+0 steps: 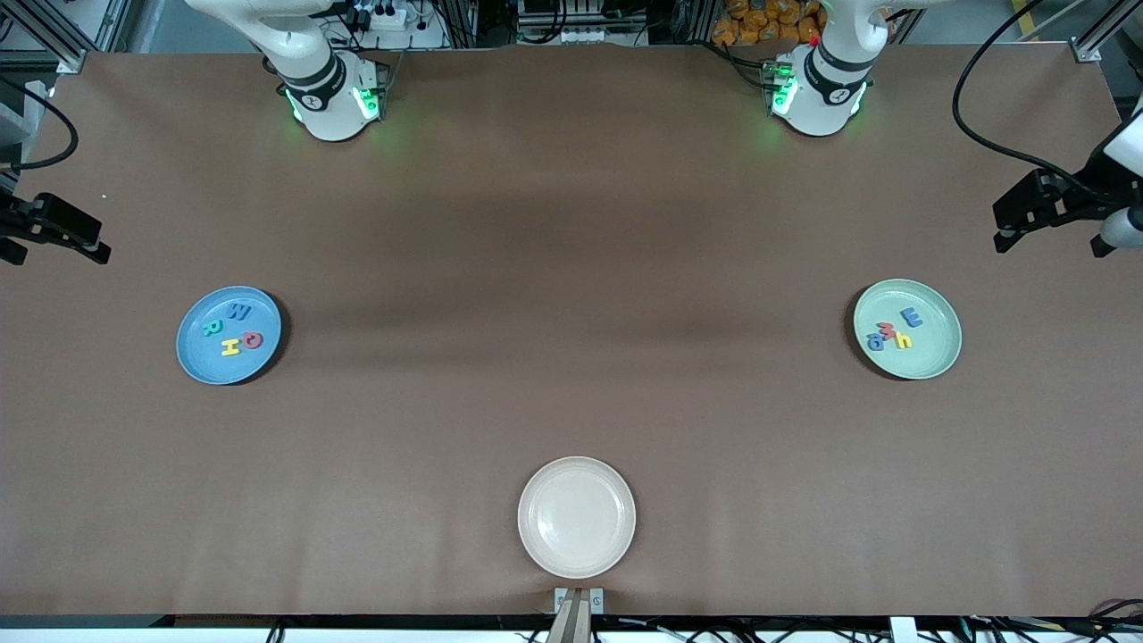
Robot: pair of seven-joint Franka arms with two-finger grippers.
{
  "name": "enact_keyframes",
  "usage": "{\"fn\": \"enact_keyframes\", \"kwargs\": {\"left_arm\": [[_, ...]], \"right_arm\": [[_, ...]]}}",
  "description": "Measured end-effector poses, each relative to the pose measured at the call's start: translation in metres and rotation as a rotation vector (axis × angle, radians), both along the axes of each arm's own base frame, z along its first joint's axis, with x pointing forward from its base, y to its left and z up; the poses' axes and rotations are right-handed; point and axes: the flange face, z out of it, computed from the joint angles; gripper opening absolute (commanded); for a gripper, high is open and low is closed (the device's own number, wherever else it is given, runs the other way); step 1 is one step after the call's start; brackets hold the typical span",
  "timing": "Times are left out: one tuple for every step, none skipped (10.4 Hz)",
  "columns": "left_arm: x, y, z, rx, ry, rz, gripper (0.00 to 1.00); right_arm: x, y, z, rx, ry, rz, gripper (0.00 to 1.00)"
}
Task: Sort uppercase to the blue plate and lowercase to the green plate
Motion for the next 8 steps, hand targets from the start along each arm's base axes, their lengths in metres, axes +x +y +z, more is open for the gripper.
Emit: {"fn": "enact_keyframes", "kwargs": {"left_arm": [[0.0001,-0.0003,-0.0024,0.000,0.006,-0.001,1.00],[-0.0004,-0.0018,-0.0037,-0.009,0.013,-0.002,1.00],[-0.0015,-0.0045,-0.0047,-0.038,0.024,-0.004,1.00],[-0.0018,-0.0072,-0.0060,-0.063,0.032,-0.006,1.00],[-0.0012,-0.0081,-0.0079,-0.068,0.037,-0.007,1.00],[-0.0001,-0.0077,-0.0098,-0.068,0.040,-0.006,1.00],[0.0008,-0.0062,-0.0112,-0.068,0.043,-0.003,1.00],[0.0012,-0.0048,-0.0117,-0.068,0.043,0.000,1.00]], "right_arm": [[0.0001,0.0011,0.0000,0.000,0.000,0.002,1.00],[0.0001,0.0015,0.0000,0.000,0.000,0.003,1.00],[0.0001,0.0014,0.0000,0.000,0.000,0.002,1.00],[0.0001,0.0014,0.0000,0.000,0.000,0.002,1.00],[0.0001,0.0014,0.0000,0.000,0.000,0.003,1.00],[0.0001,0.0014,0.0000,0.000,0.000,0.003,1.00],[0.0001,0.0014,0.0000,0.000,0.000,0.003,1.00],[0.0001,0.0014,0.0000,0.000,0.000,0.003,1.00]]}}
